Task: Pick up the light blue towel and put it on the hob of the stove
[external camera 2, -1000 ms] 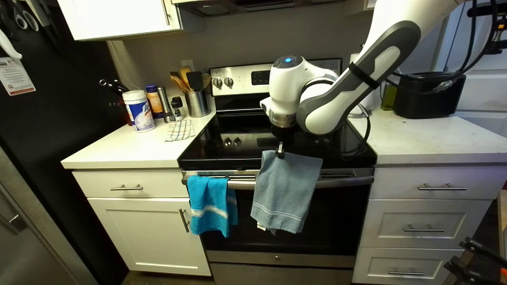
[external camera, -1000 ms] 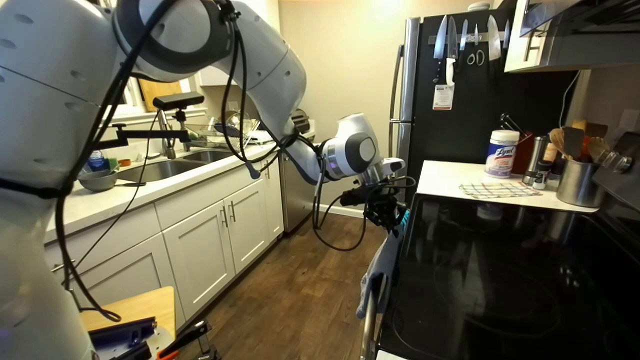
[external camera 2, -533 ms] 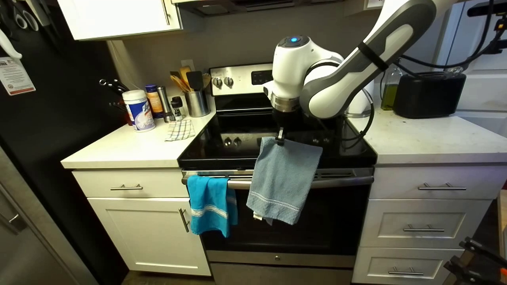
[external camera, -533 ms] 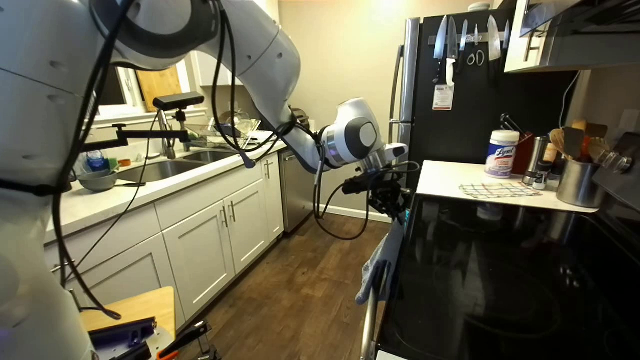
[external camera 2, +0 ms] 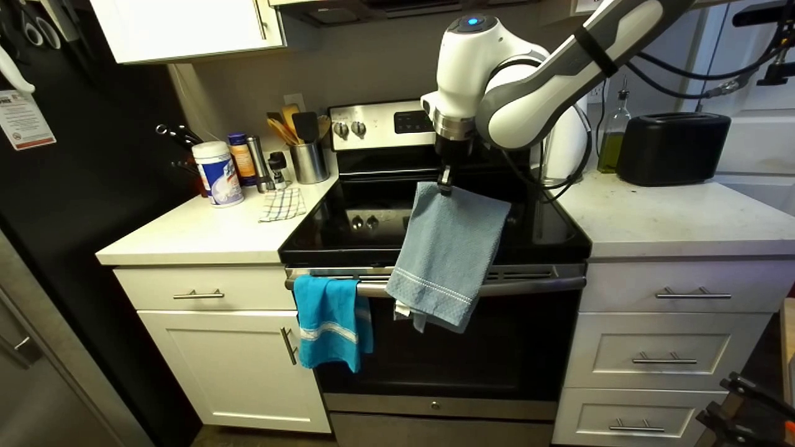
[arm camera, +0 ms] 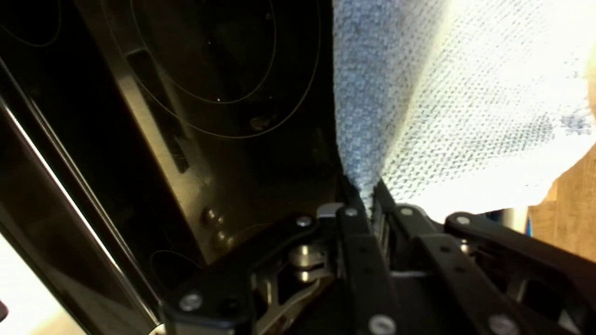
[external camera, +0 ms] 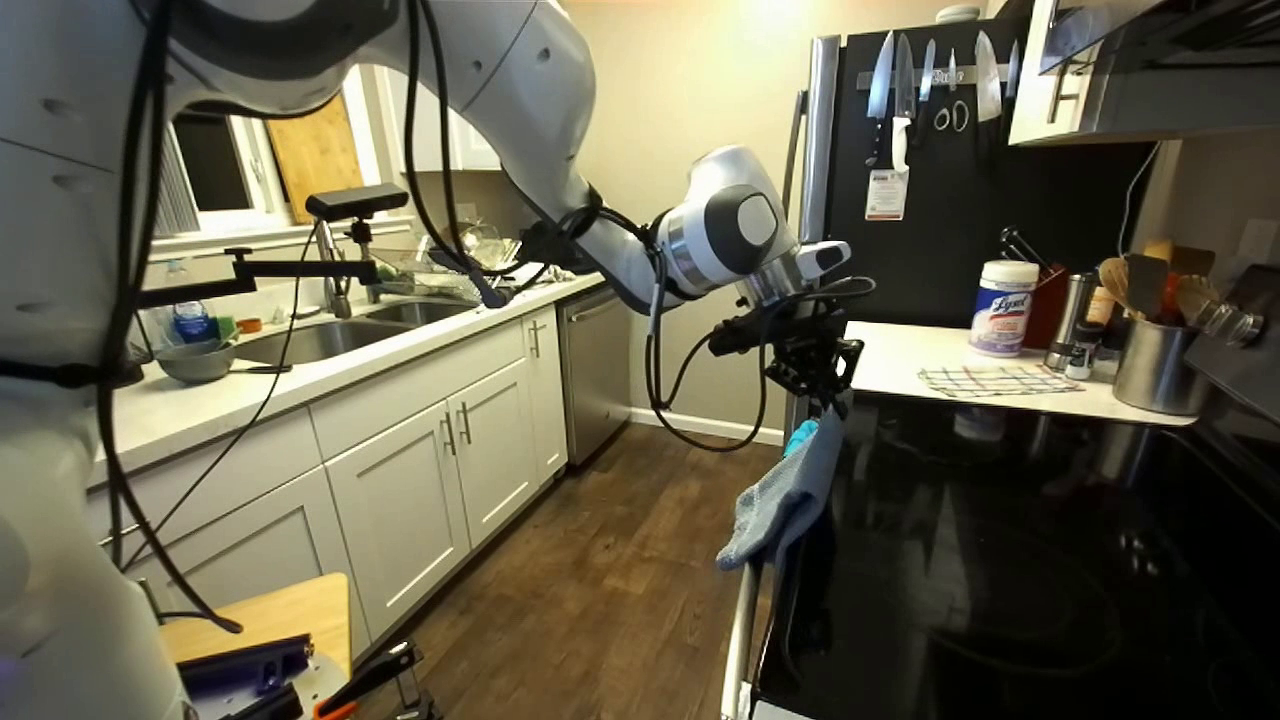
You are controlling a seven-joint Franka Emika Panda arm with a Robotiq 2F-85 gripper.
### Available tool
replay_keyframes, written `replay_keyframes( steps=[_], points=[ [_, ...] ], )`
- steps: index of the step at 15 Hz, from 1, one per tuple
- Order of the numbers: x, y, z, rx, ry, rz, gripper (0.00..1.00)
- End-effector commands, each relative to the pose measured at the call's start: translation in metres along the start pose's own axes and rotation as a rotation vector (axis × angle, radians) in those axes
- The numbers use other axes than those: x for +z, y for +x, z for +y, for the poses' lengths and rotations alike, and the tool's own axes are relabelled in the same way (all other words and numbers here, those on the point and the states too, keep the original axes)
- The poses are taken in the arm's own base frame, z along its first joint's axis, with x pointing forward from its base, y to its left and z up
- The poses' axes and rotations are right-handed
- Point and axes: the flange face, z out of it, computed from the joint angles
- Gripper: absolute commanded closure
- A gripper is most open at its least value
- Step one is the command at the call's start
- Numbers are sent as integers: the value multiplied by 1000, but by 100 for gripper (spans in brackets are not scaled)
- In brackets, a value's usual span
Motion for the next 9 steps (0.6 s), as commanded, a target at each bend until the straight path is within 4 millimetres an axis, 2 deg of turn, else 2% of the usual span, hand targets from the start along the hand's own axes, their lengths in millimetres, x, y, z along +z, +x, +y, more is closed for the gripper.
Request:
replay_keyframes(
  steps=[1, 9],
  points=[
    [-2, 5, 26, 12, -28, -21, 98],
    [24, 29, 88, 22, -63, -83, 98]
  ],
)
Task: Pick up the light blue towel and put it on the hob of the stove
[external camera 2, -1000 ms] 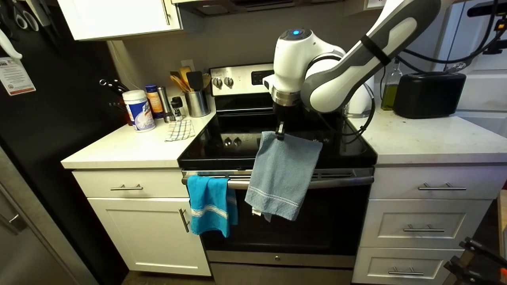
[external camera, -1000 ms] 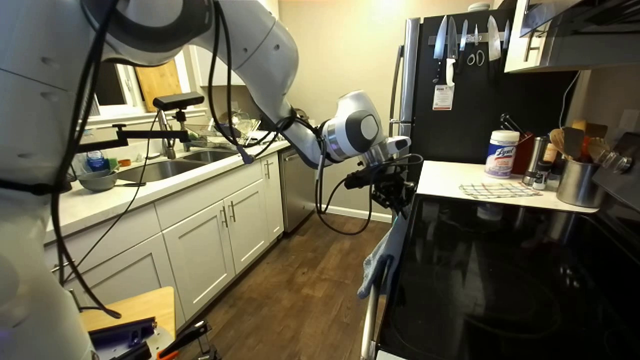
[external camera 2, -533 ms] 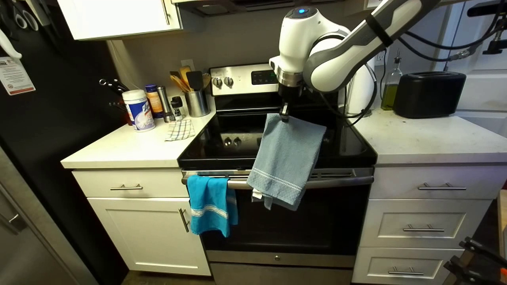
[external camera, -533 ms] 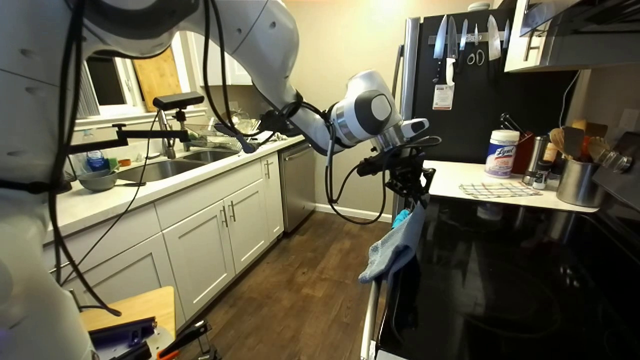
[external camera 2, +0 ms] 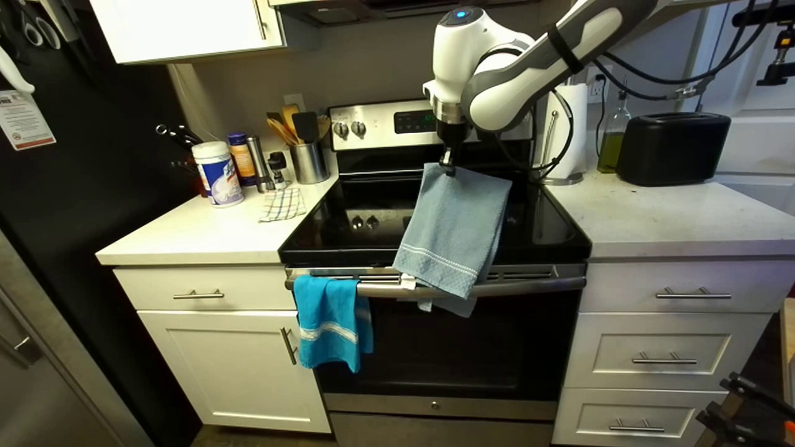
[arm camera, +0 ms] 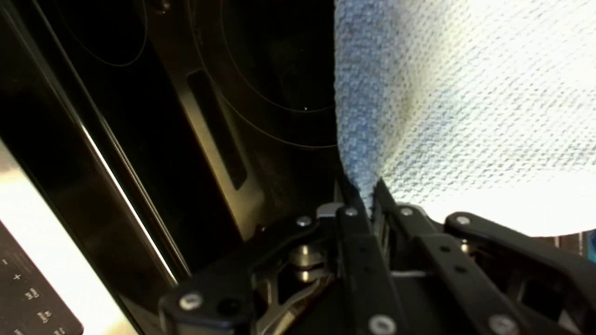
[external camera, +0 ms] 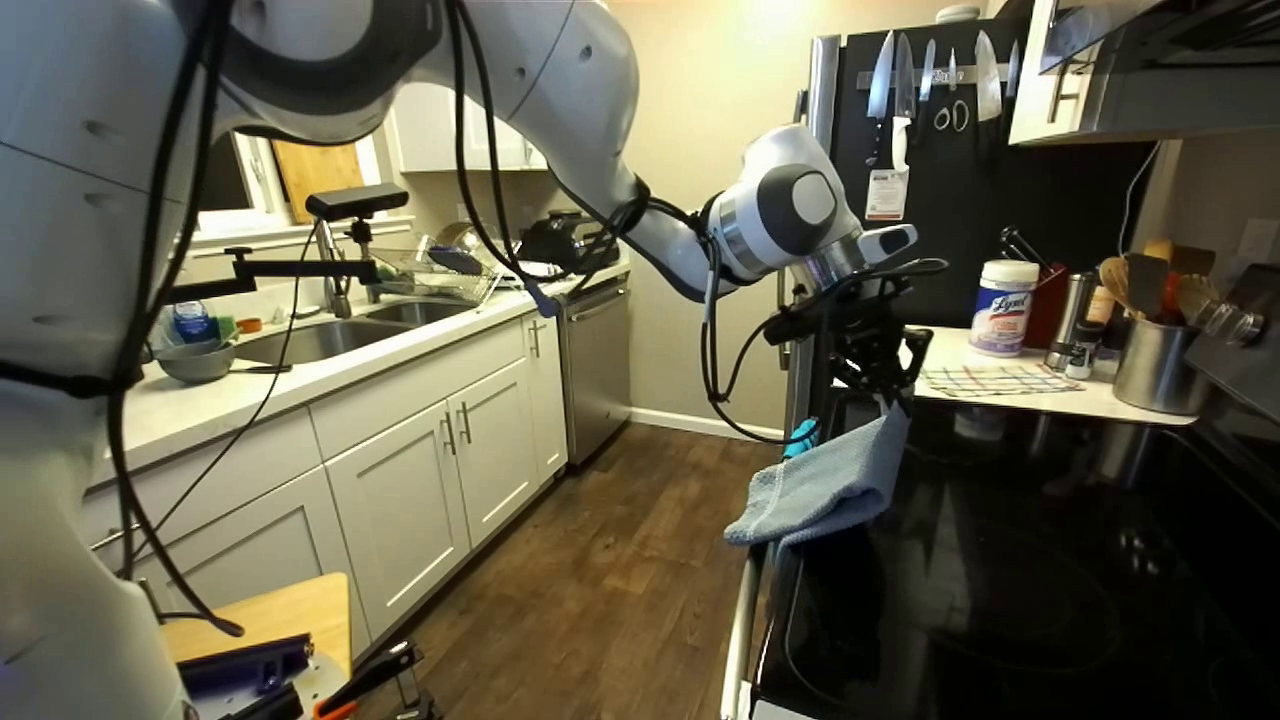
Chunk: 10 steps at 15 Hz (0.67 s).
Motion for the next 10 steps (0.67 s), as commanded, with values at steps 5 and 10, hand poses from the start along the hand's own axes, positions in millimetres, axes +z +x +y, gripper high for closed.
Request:
replay_keyframes(
  steps=[5, 10],
  points=[
    [23, 30, 43, -32, -40, -58, 98],
    [36, 38, 67, -30, -60, -74, 98]
  ],
)
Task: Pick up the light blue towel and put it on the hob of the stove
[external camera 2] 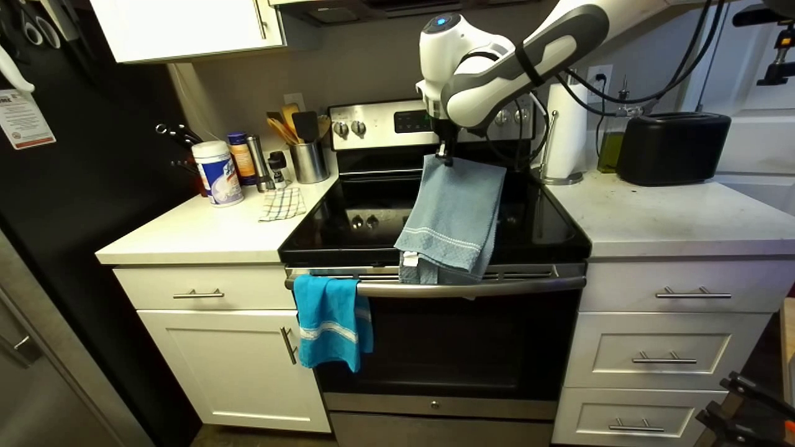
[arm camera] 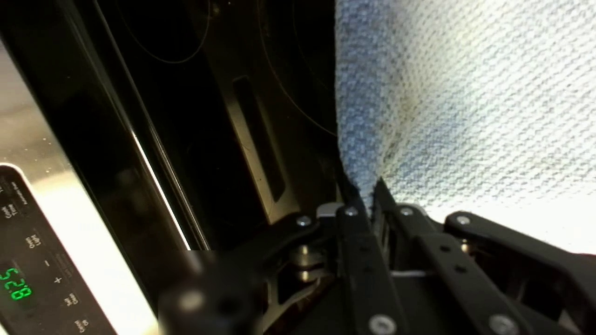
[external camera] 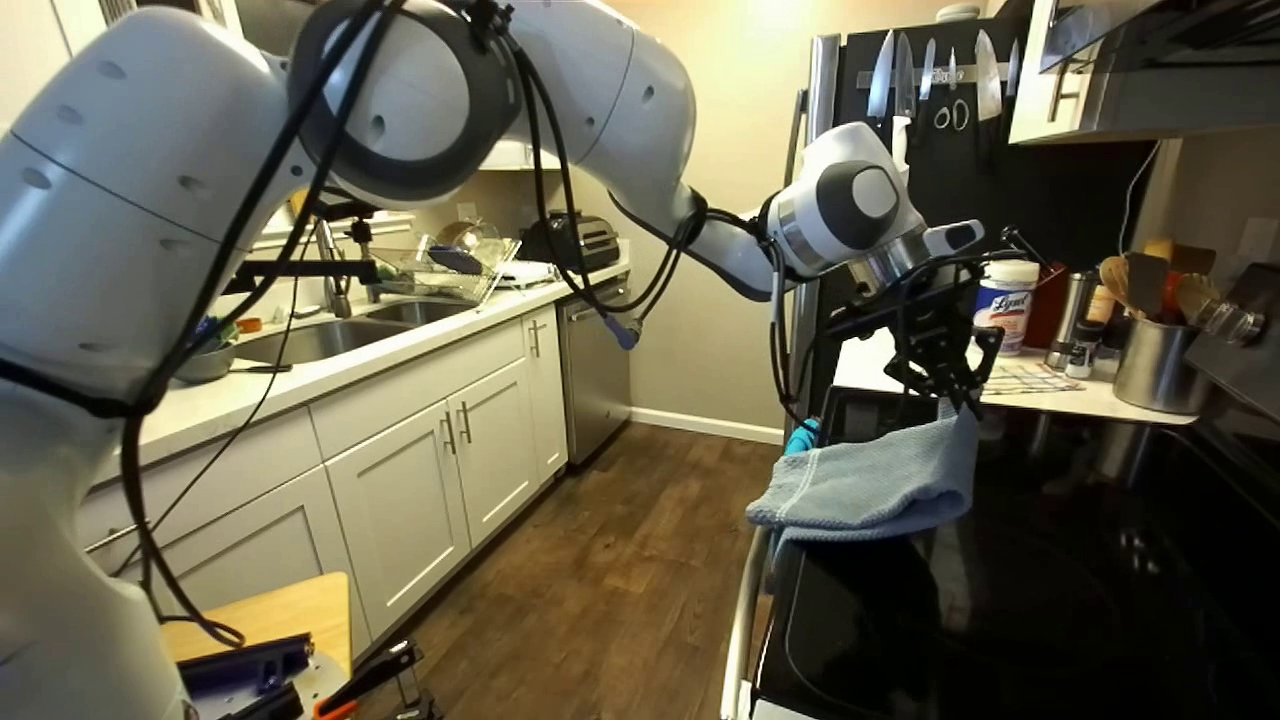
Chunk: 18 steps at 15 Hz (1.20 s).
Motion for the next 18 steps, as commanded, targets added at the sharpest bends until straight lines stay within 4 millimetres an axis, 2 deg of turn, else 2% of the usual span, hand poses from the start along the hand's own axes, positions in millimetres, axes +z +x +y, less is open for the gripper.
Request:
replay_keyframes(
  steps=[1, 8, 13, 14, 15, 18],
  points=[
    [9, 8, 24, -25, -4, -9, 98],
    [37, 12, 53, -47, -24, 7, 98],
    [64, -6, 83, -57, -7, 5, 97],
    [69, -10, 86, -56, 0, 1, 66],
    [74, -13, 91, -61, -3, -7, 65],
    [85, -20, 100, -66, -2, -22, 46]
  ],
)
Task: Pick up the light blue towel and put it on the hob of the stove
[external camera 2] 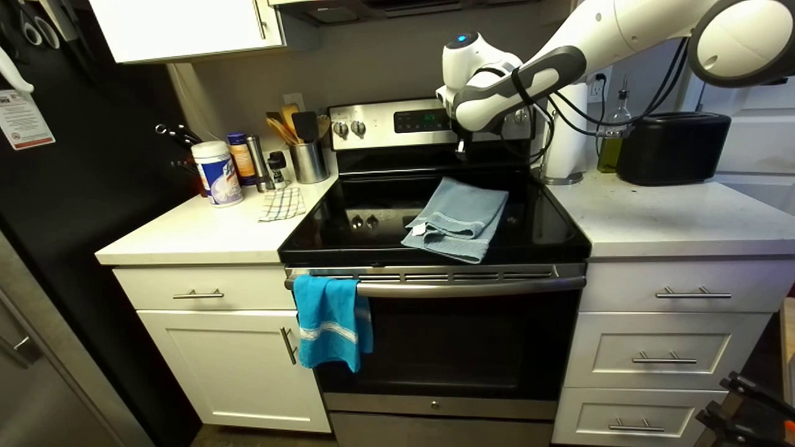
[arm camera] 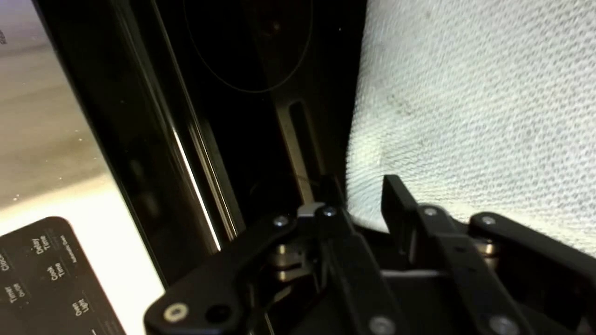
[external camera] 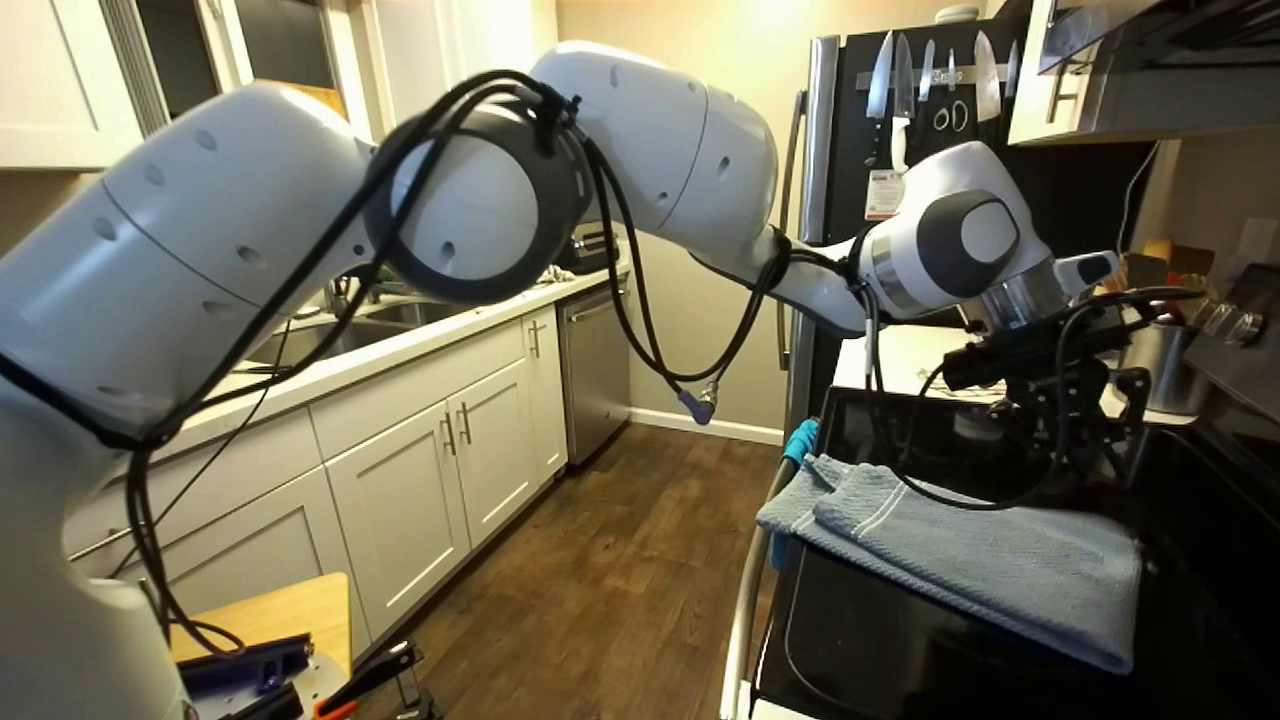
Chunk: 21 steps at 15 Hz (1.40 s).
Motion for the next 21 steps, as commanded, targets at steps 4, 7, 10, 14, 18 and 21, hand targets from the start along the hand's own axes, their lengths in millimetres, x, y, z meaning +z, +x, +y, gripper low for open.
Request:
replay_keyframes(
  steps=[4, 7, 10, 14, 18, 21],
  points=[
    [12, -3, 6, -37, 24, -4, 20],
    [3, 6, -17, -62, 87, 20, 2],
    [-13, 17, -44, -81, 132, 45, 0],
    [-39, 29, -75, -110, 157, 61, 0],
    [-68, 40, -103, -139, 164, 73, 0],
    [-56, 52, -101, -131, 137, 96, 0]
  ],
)
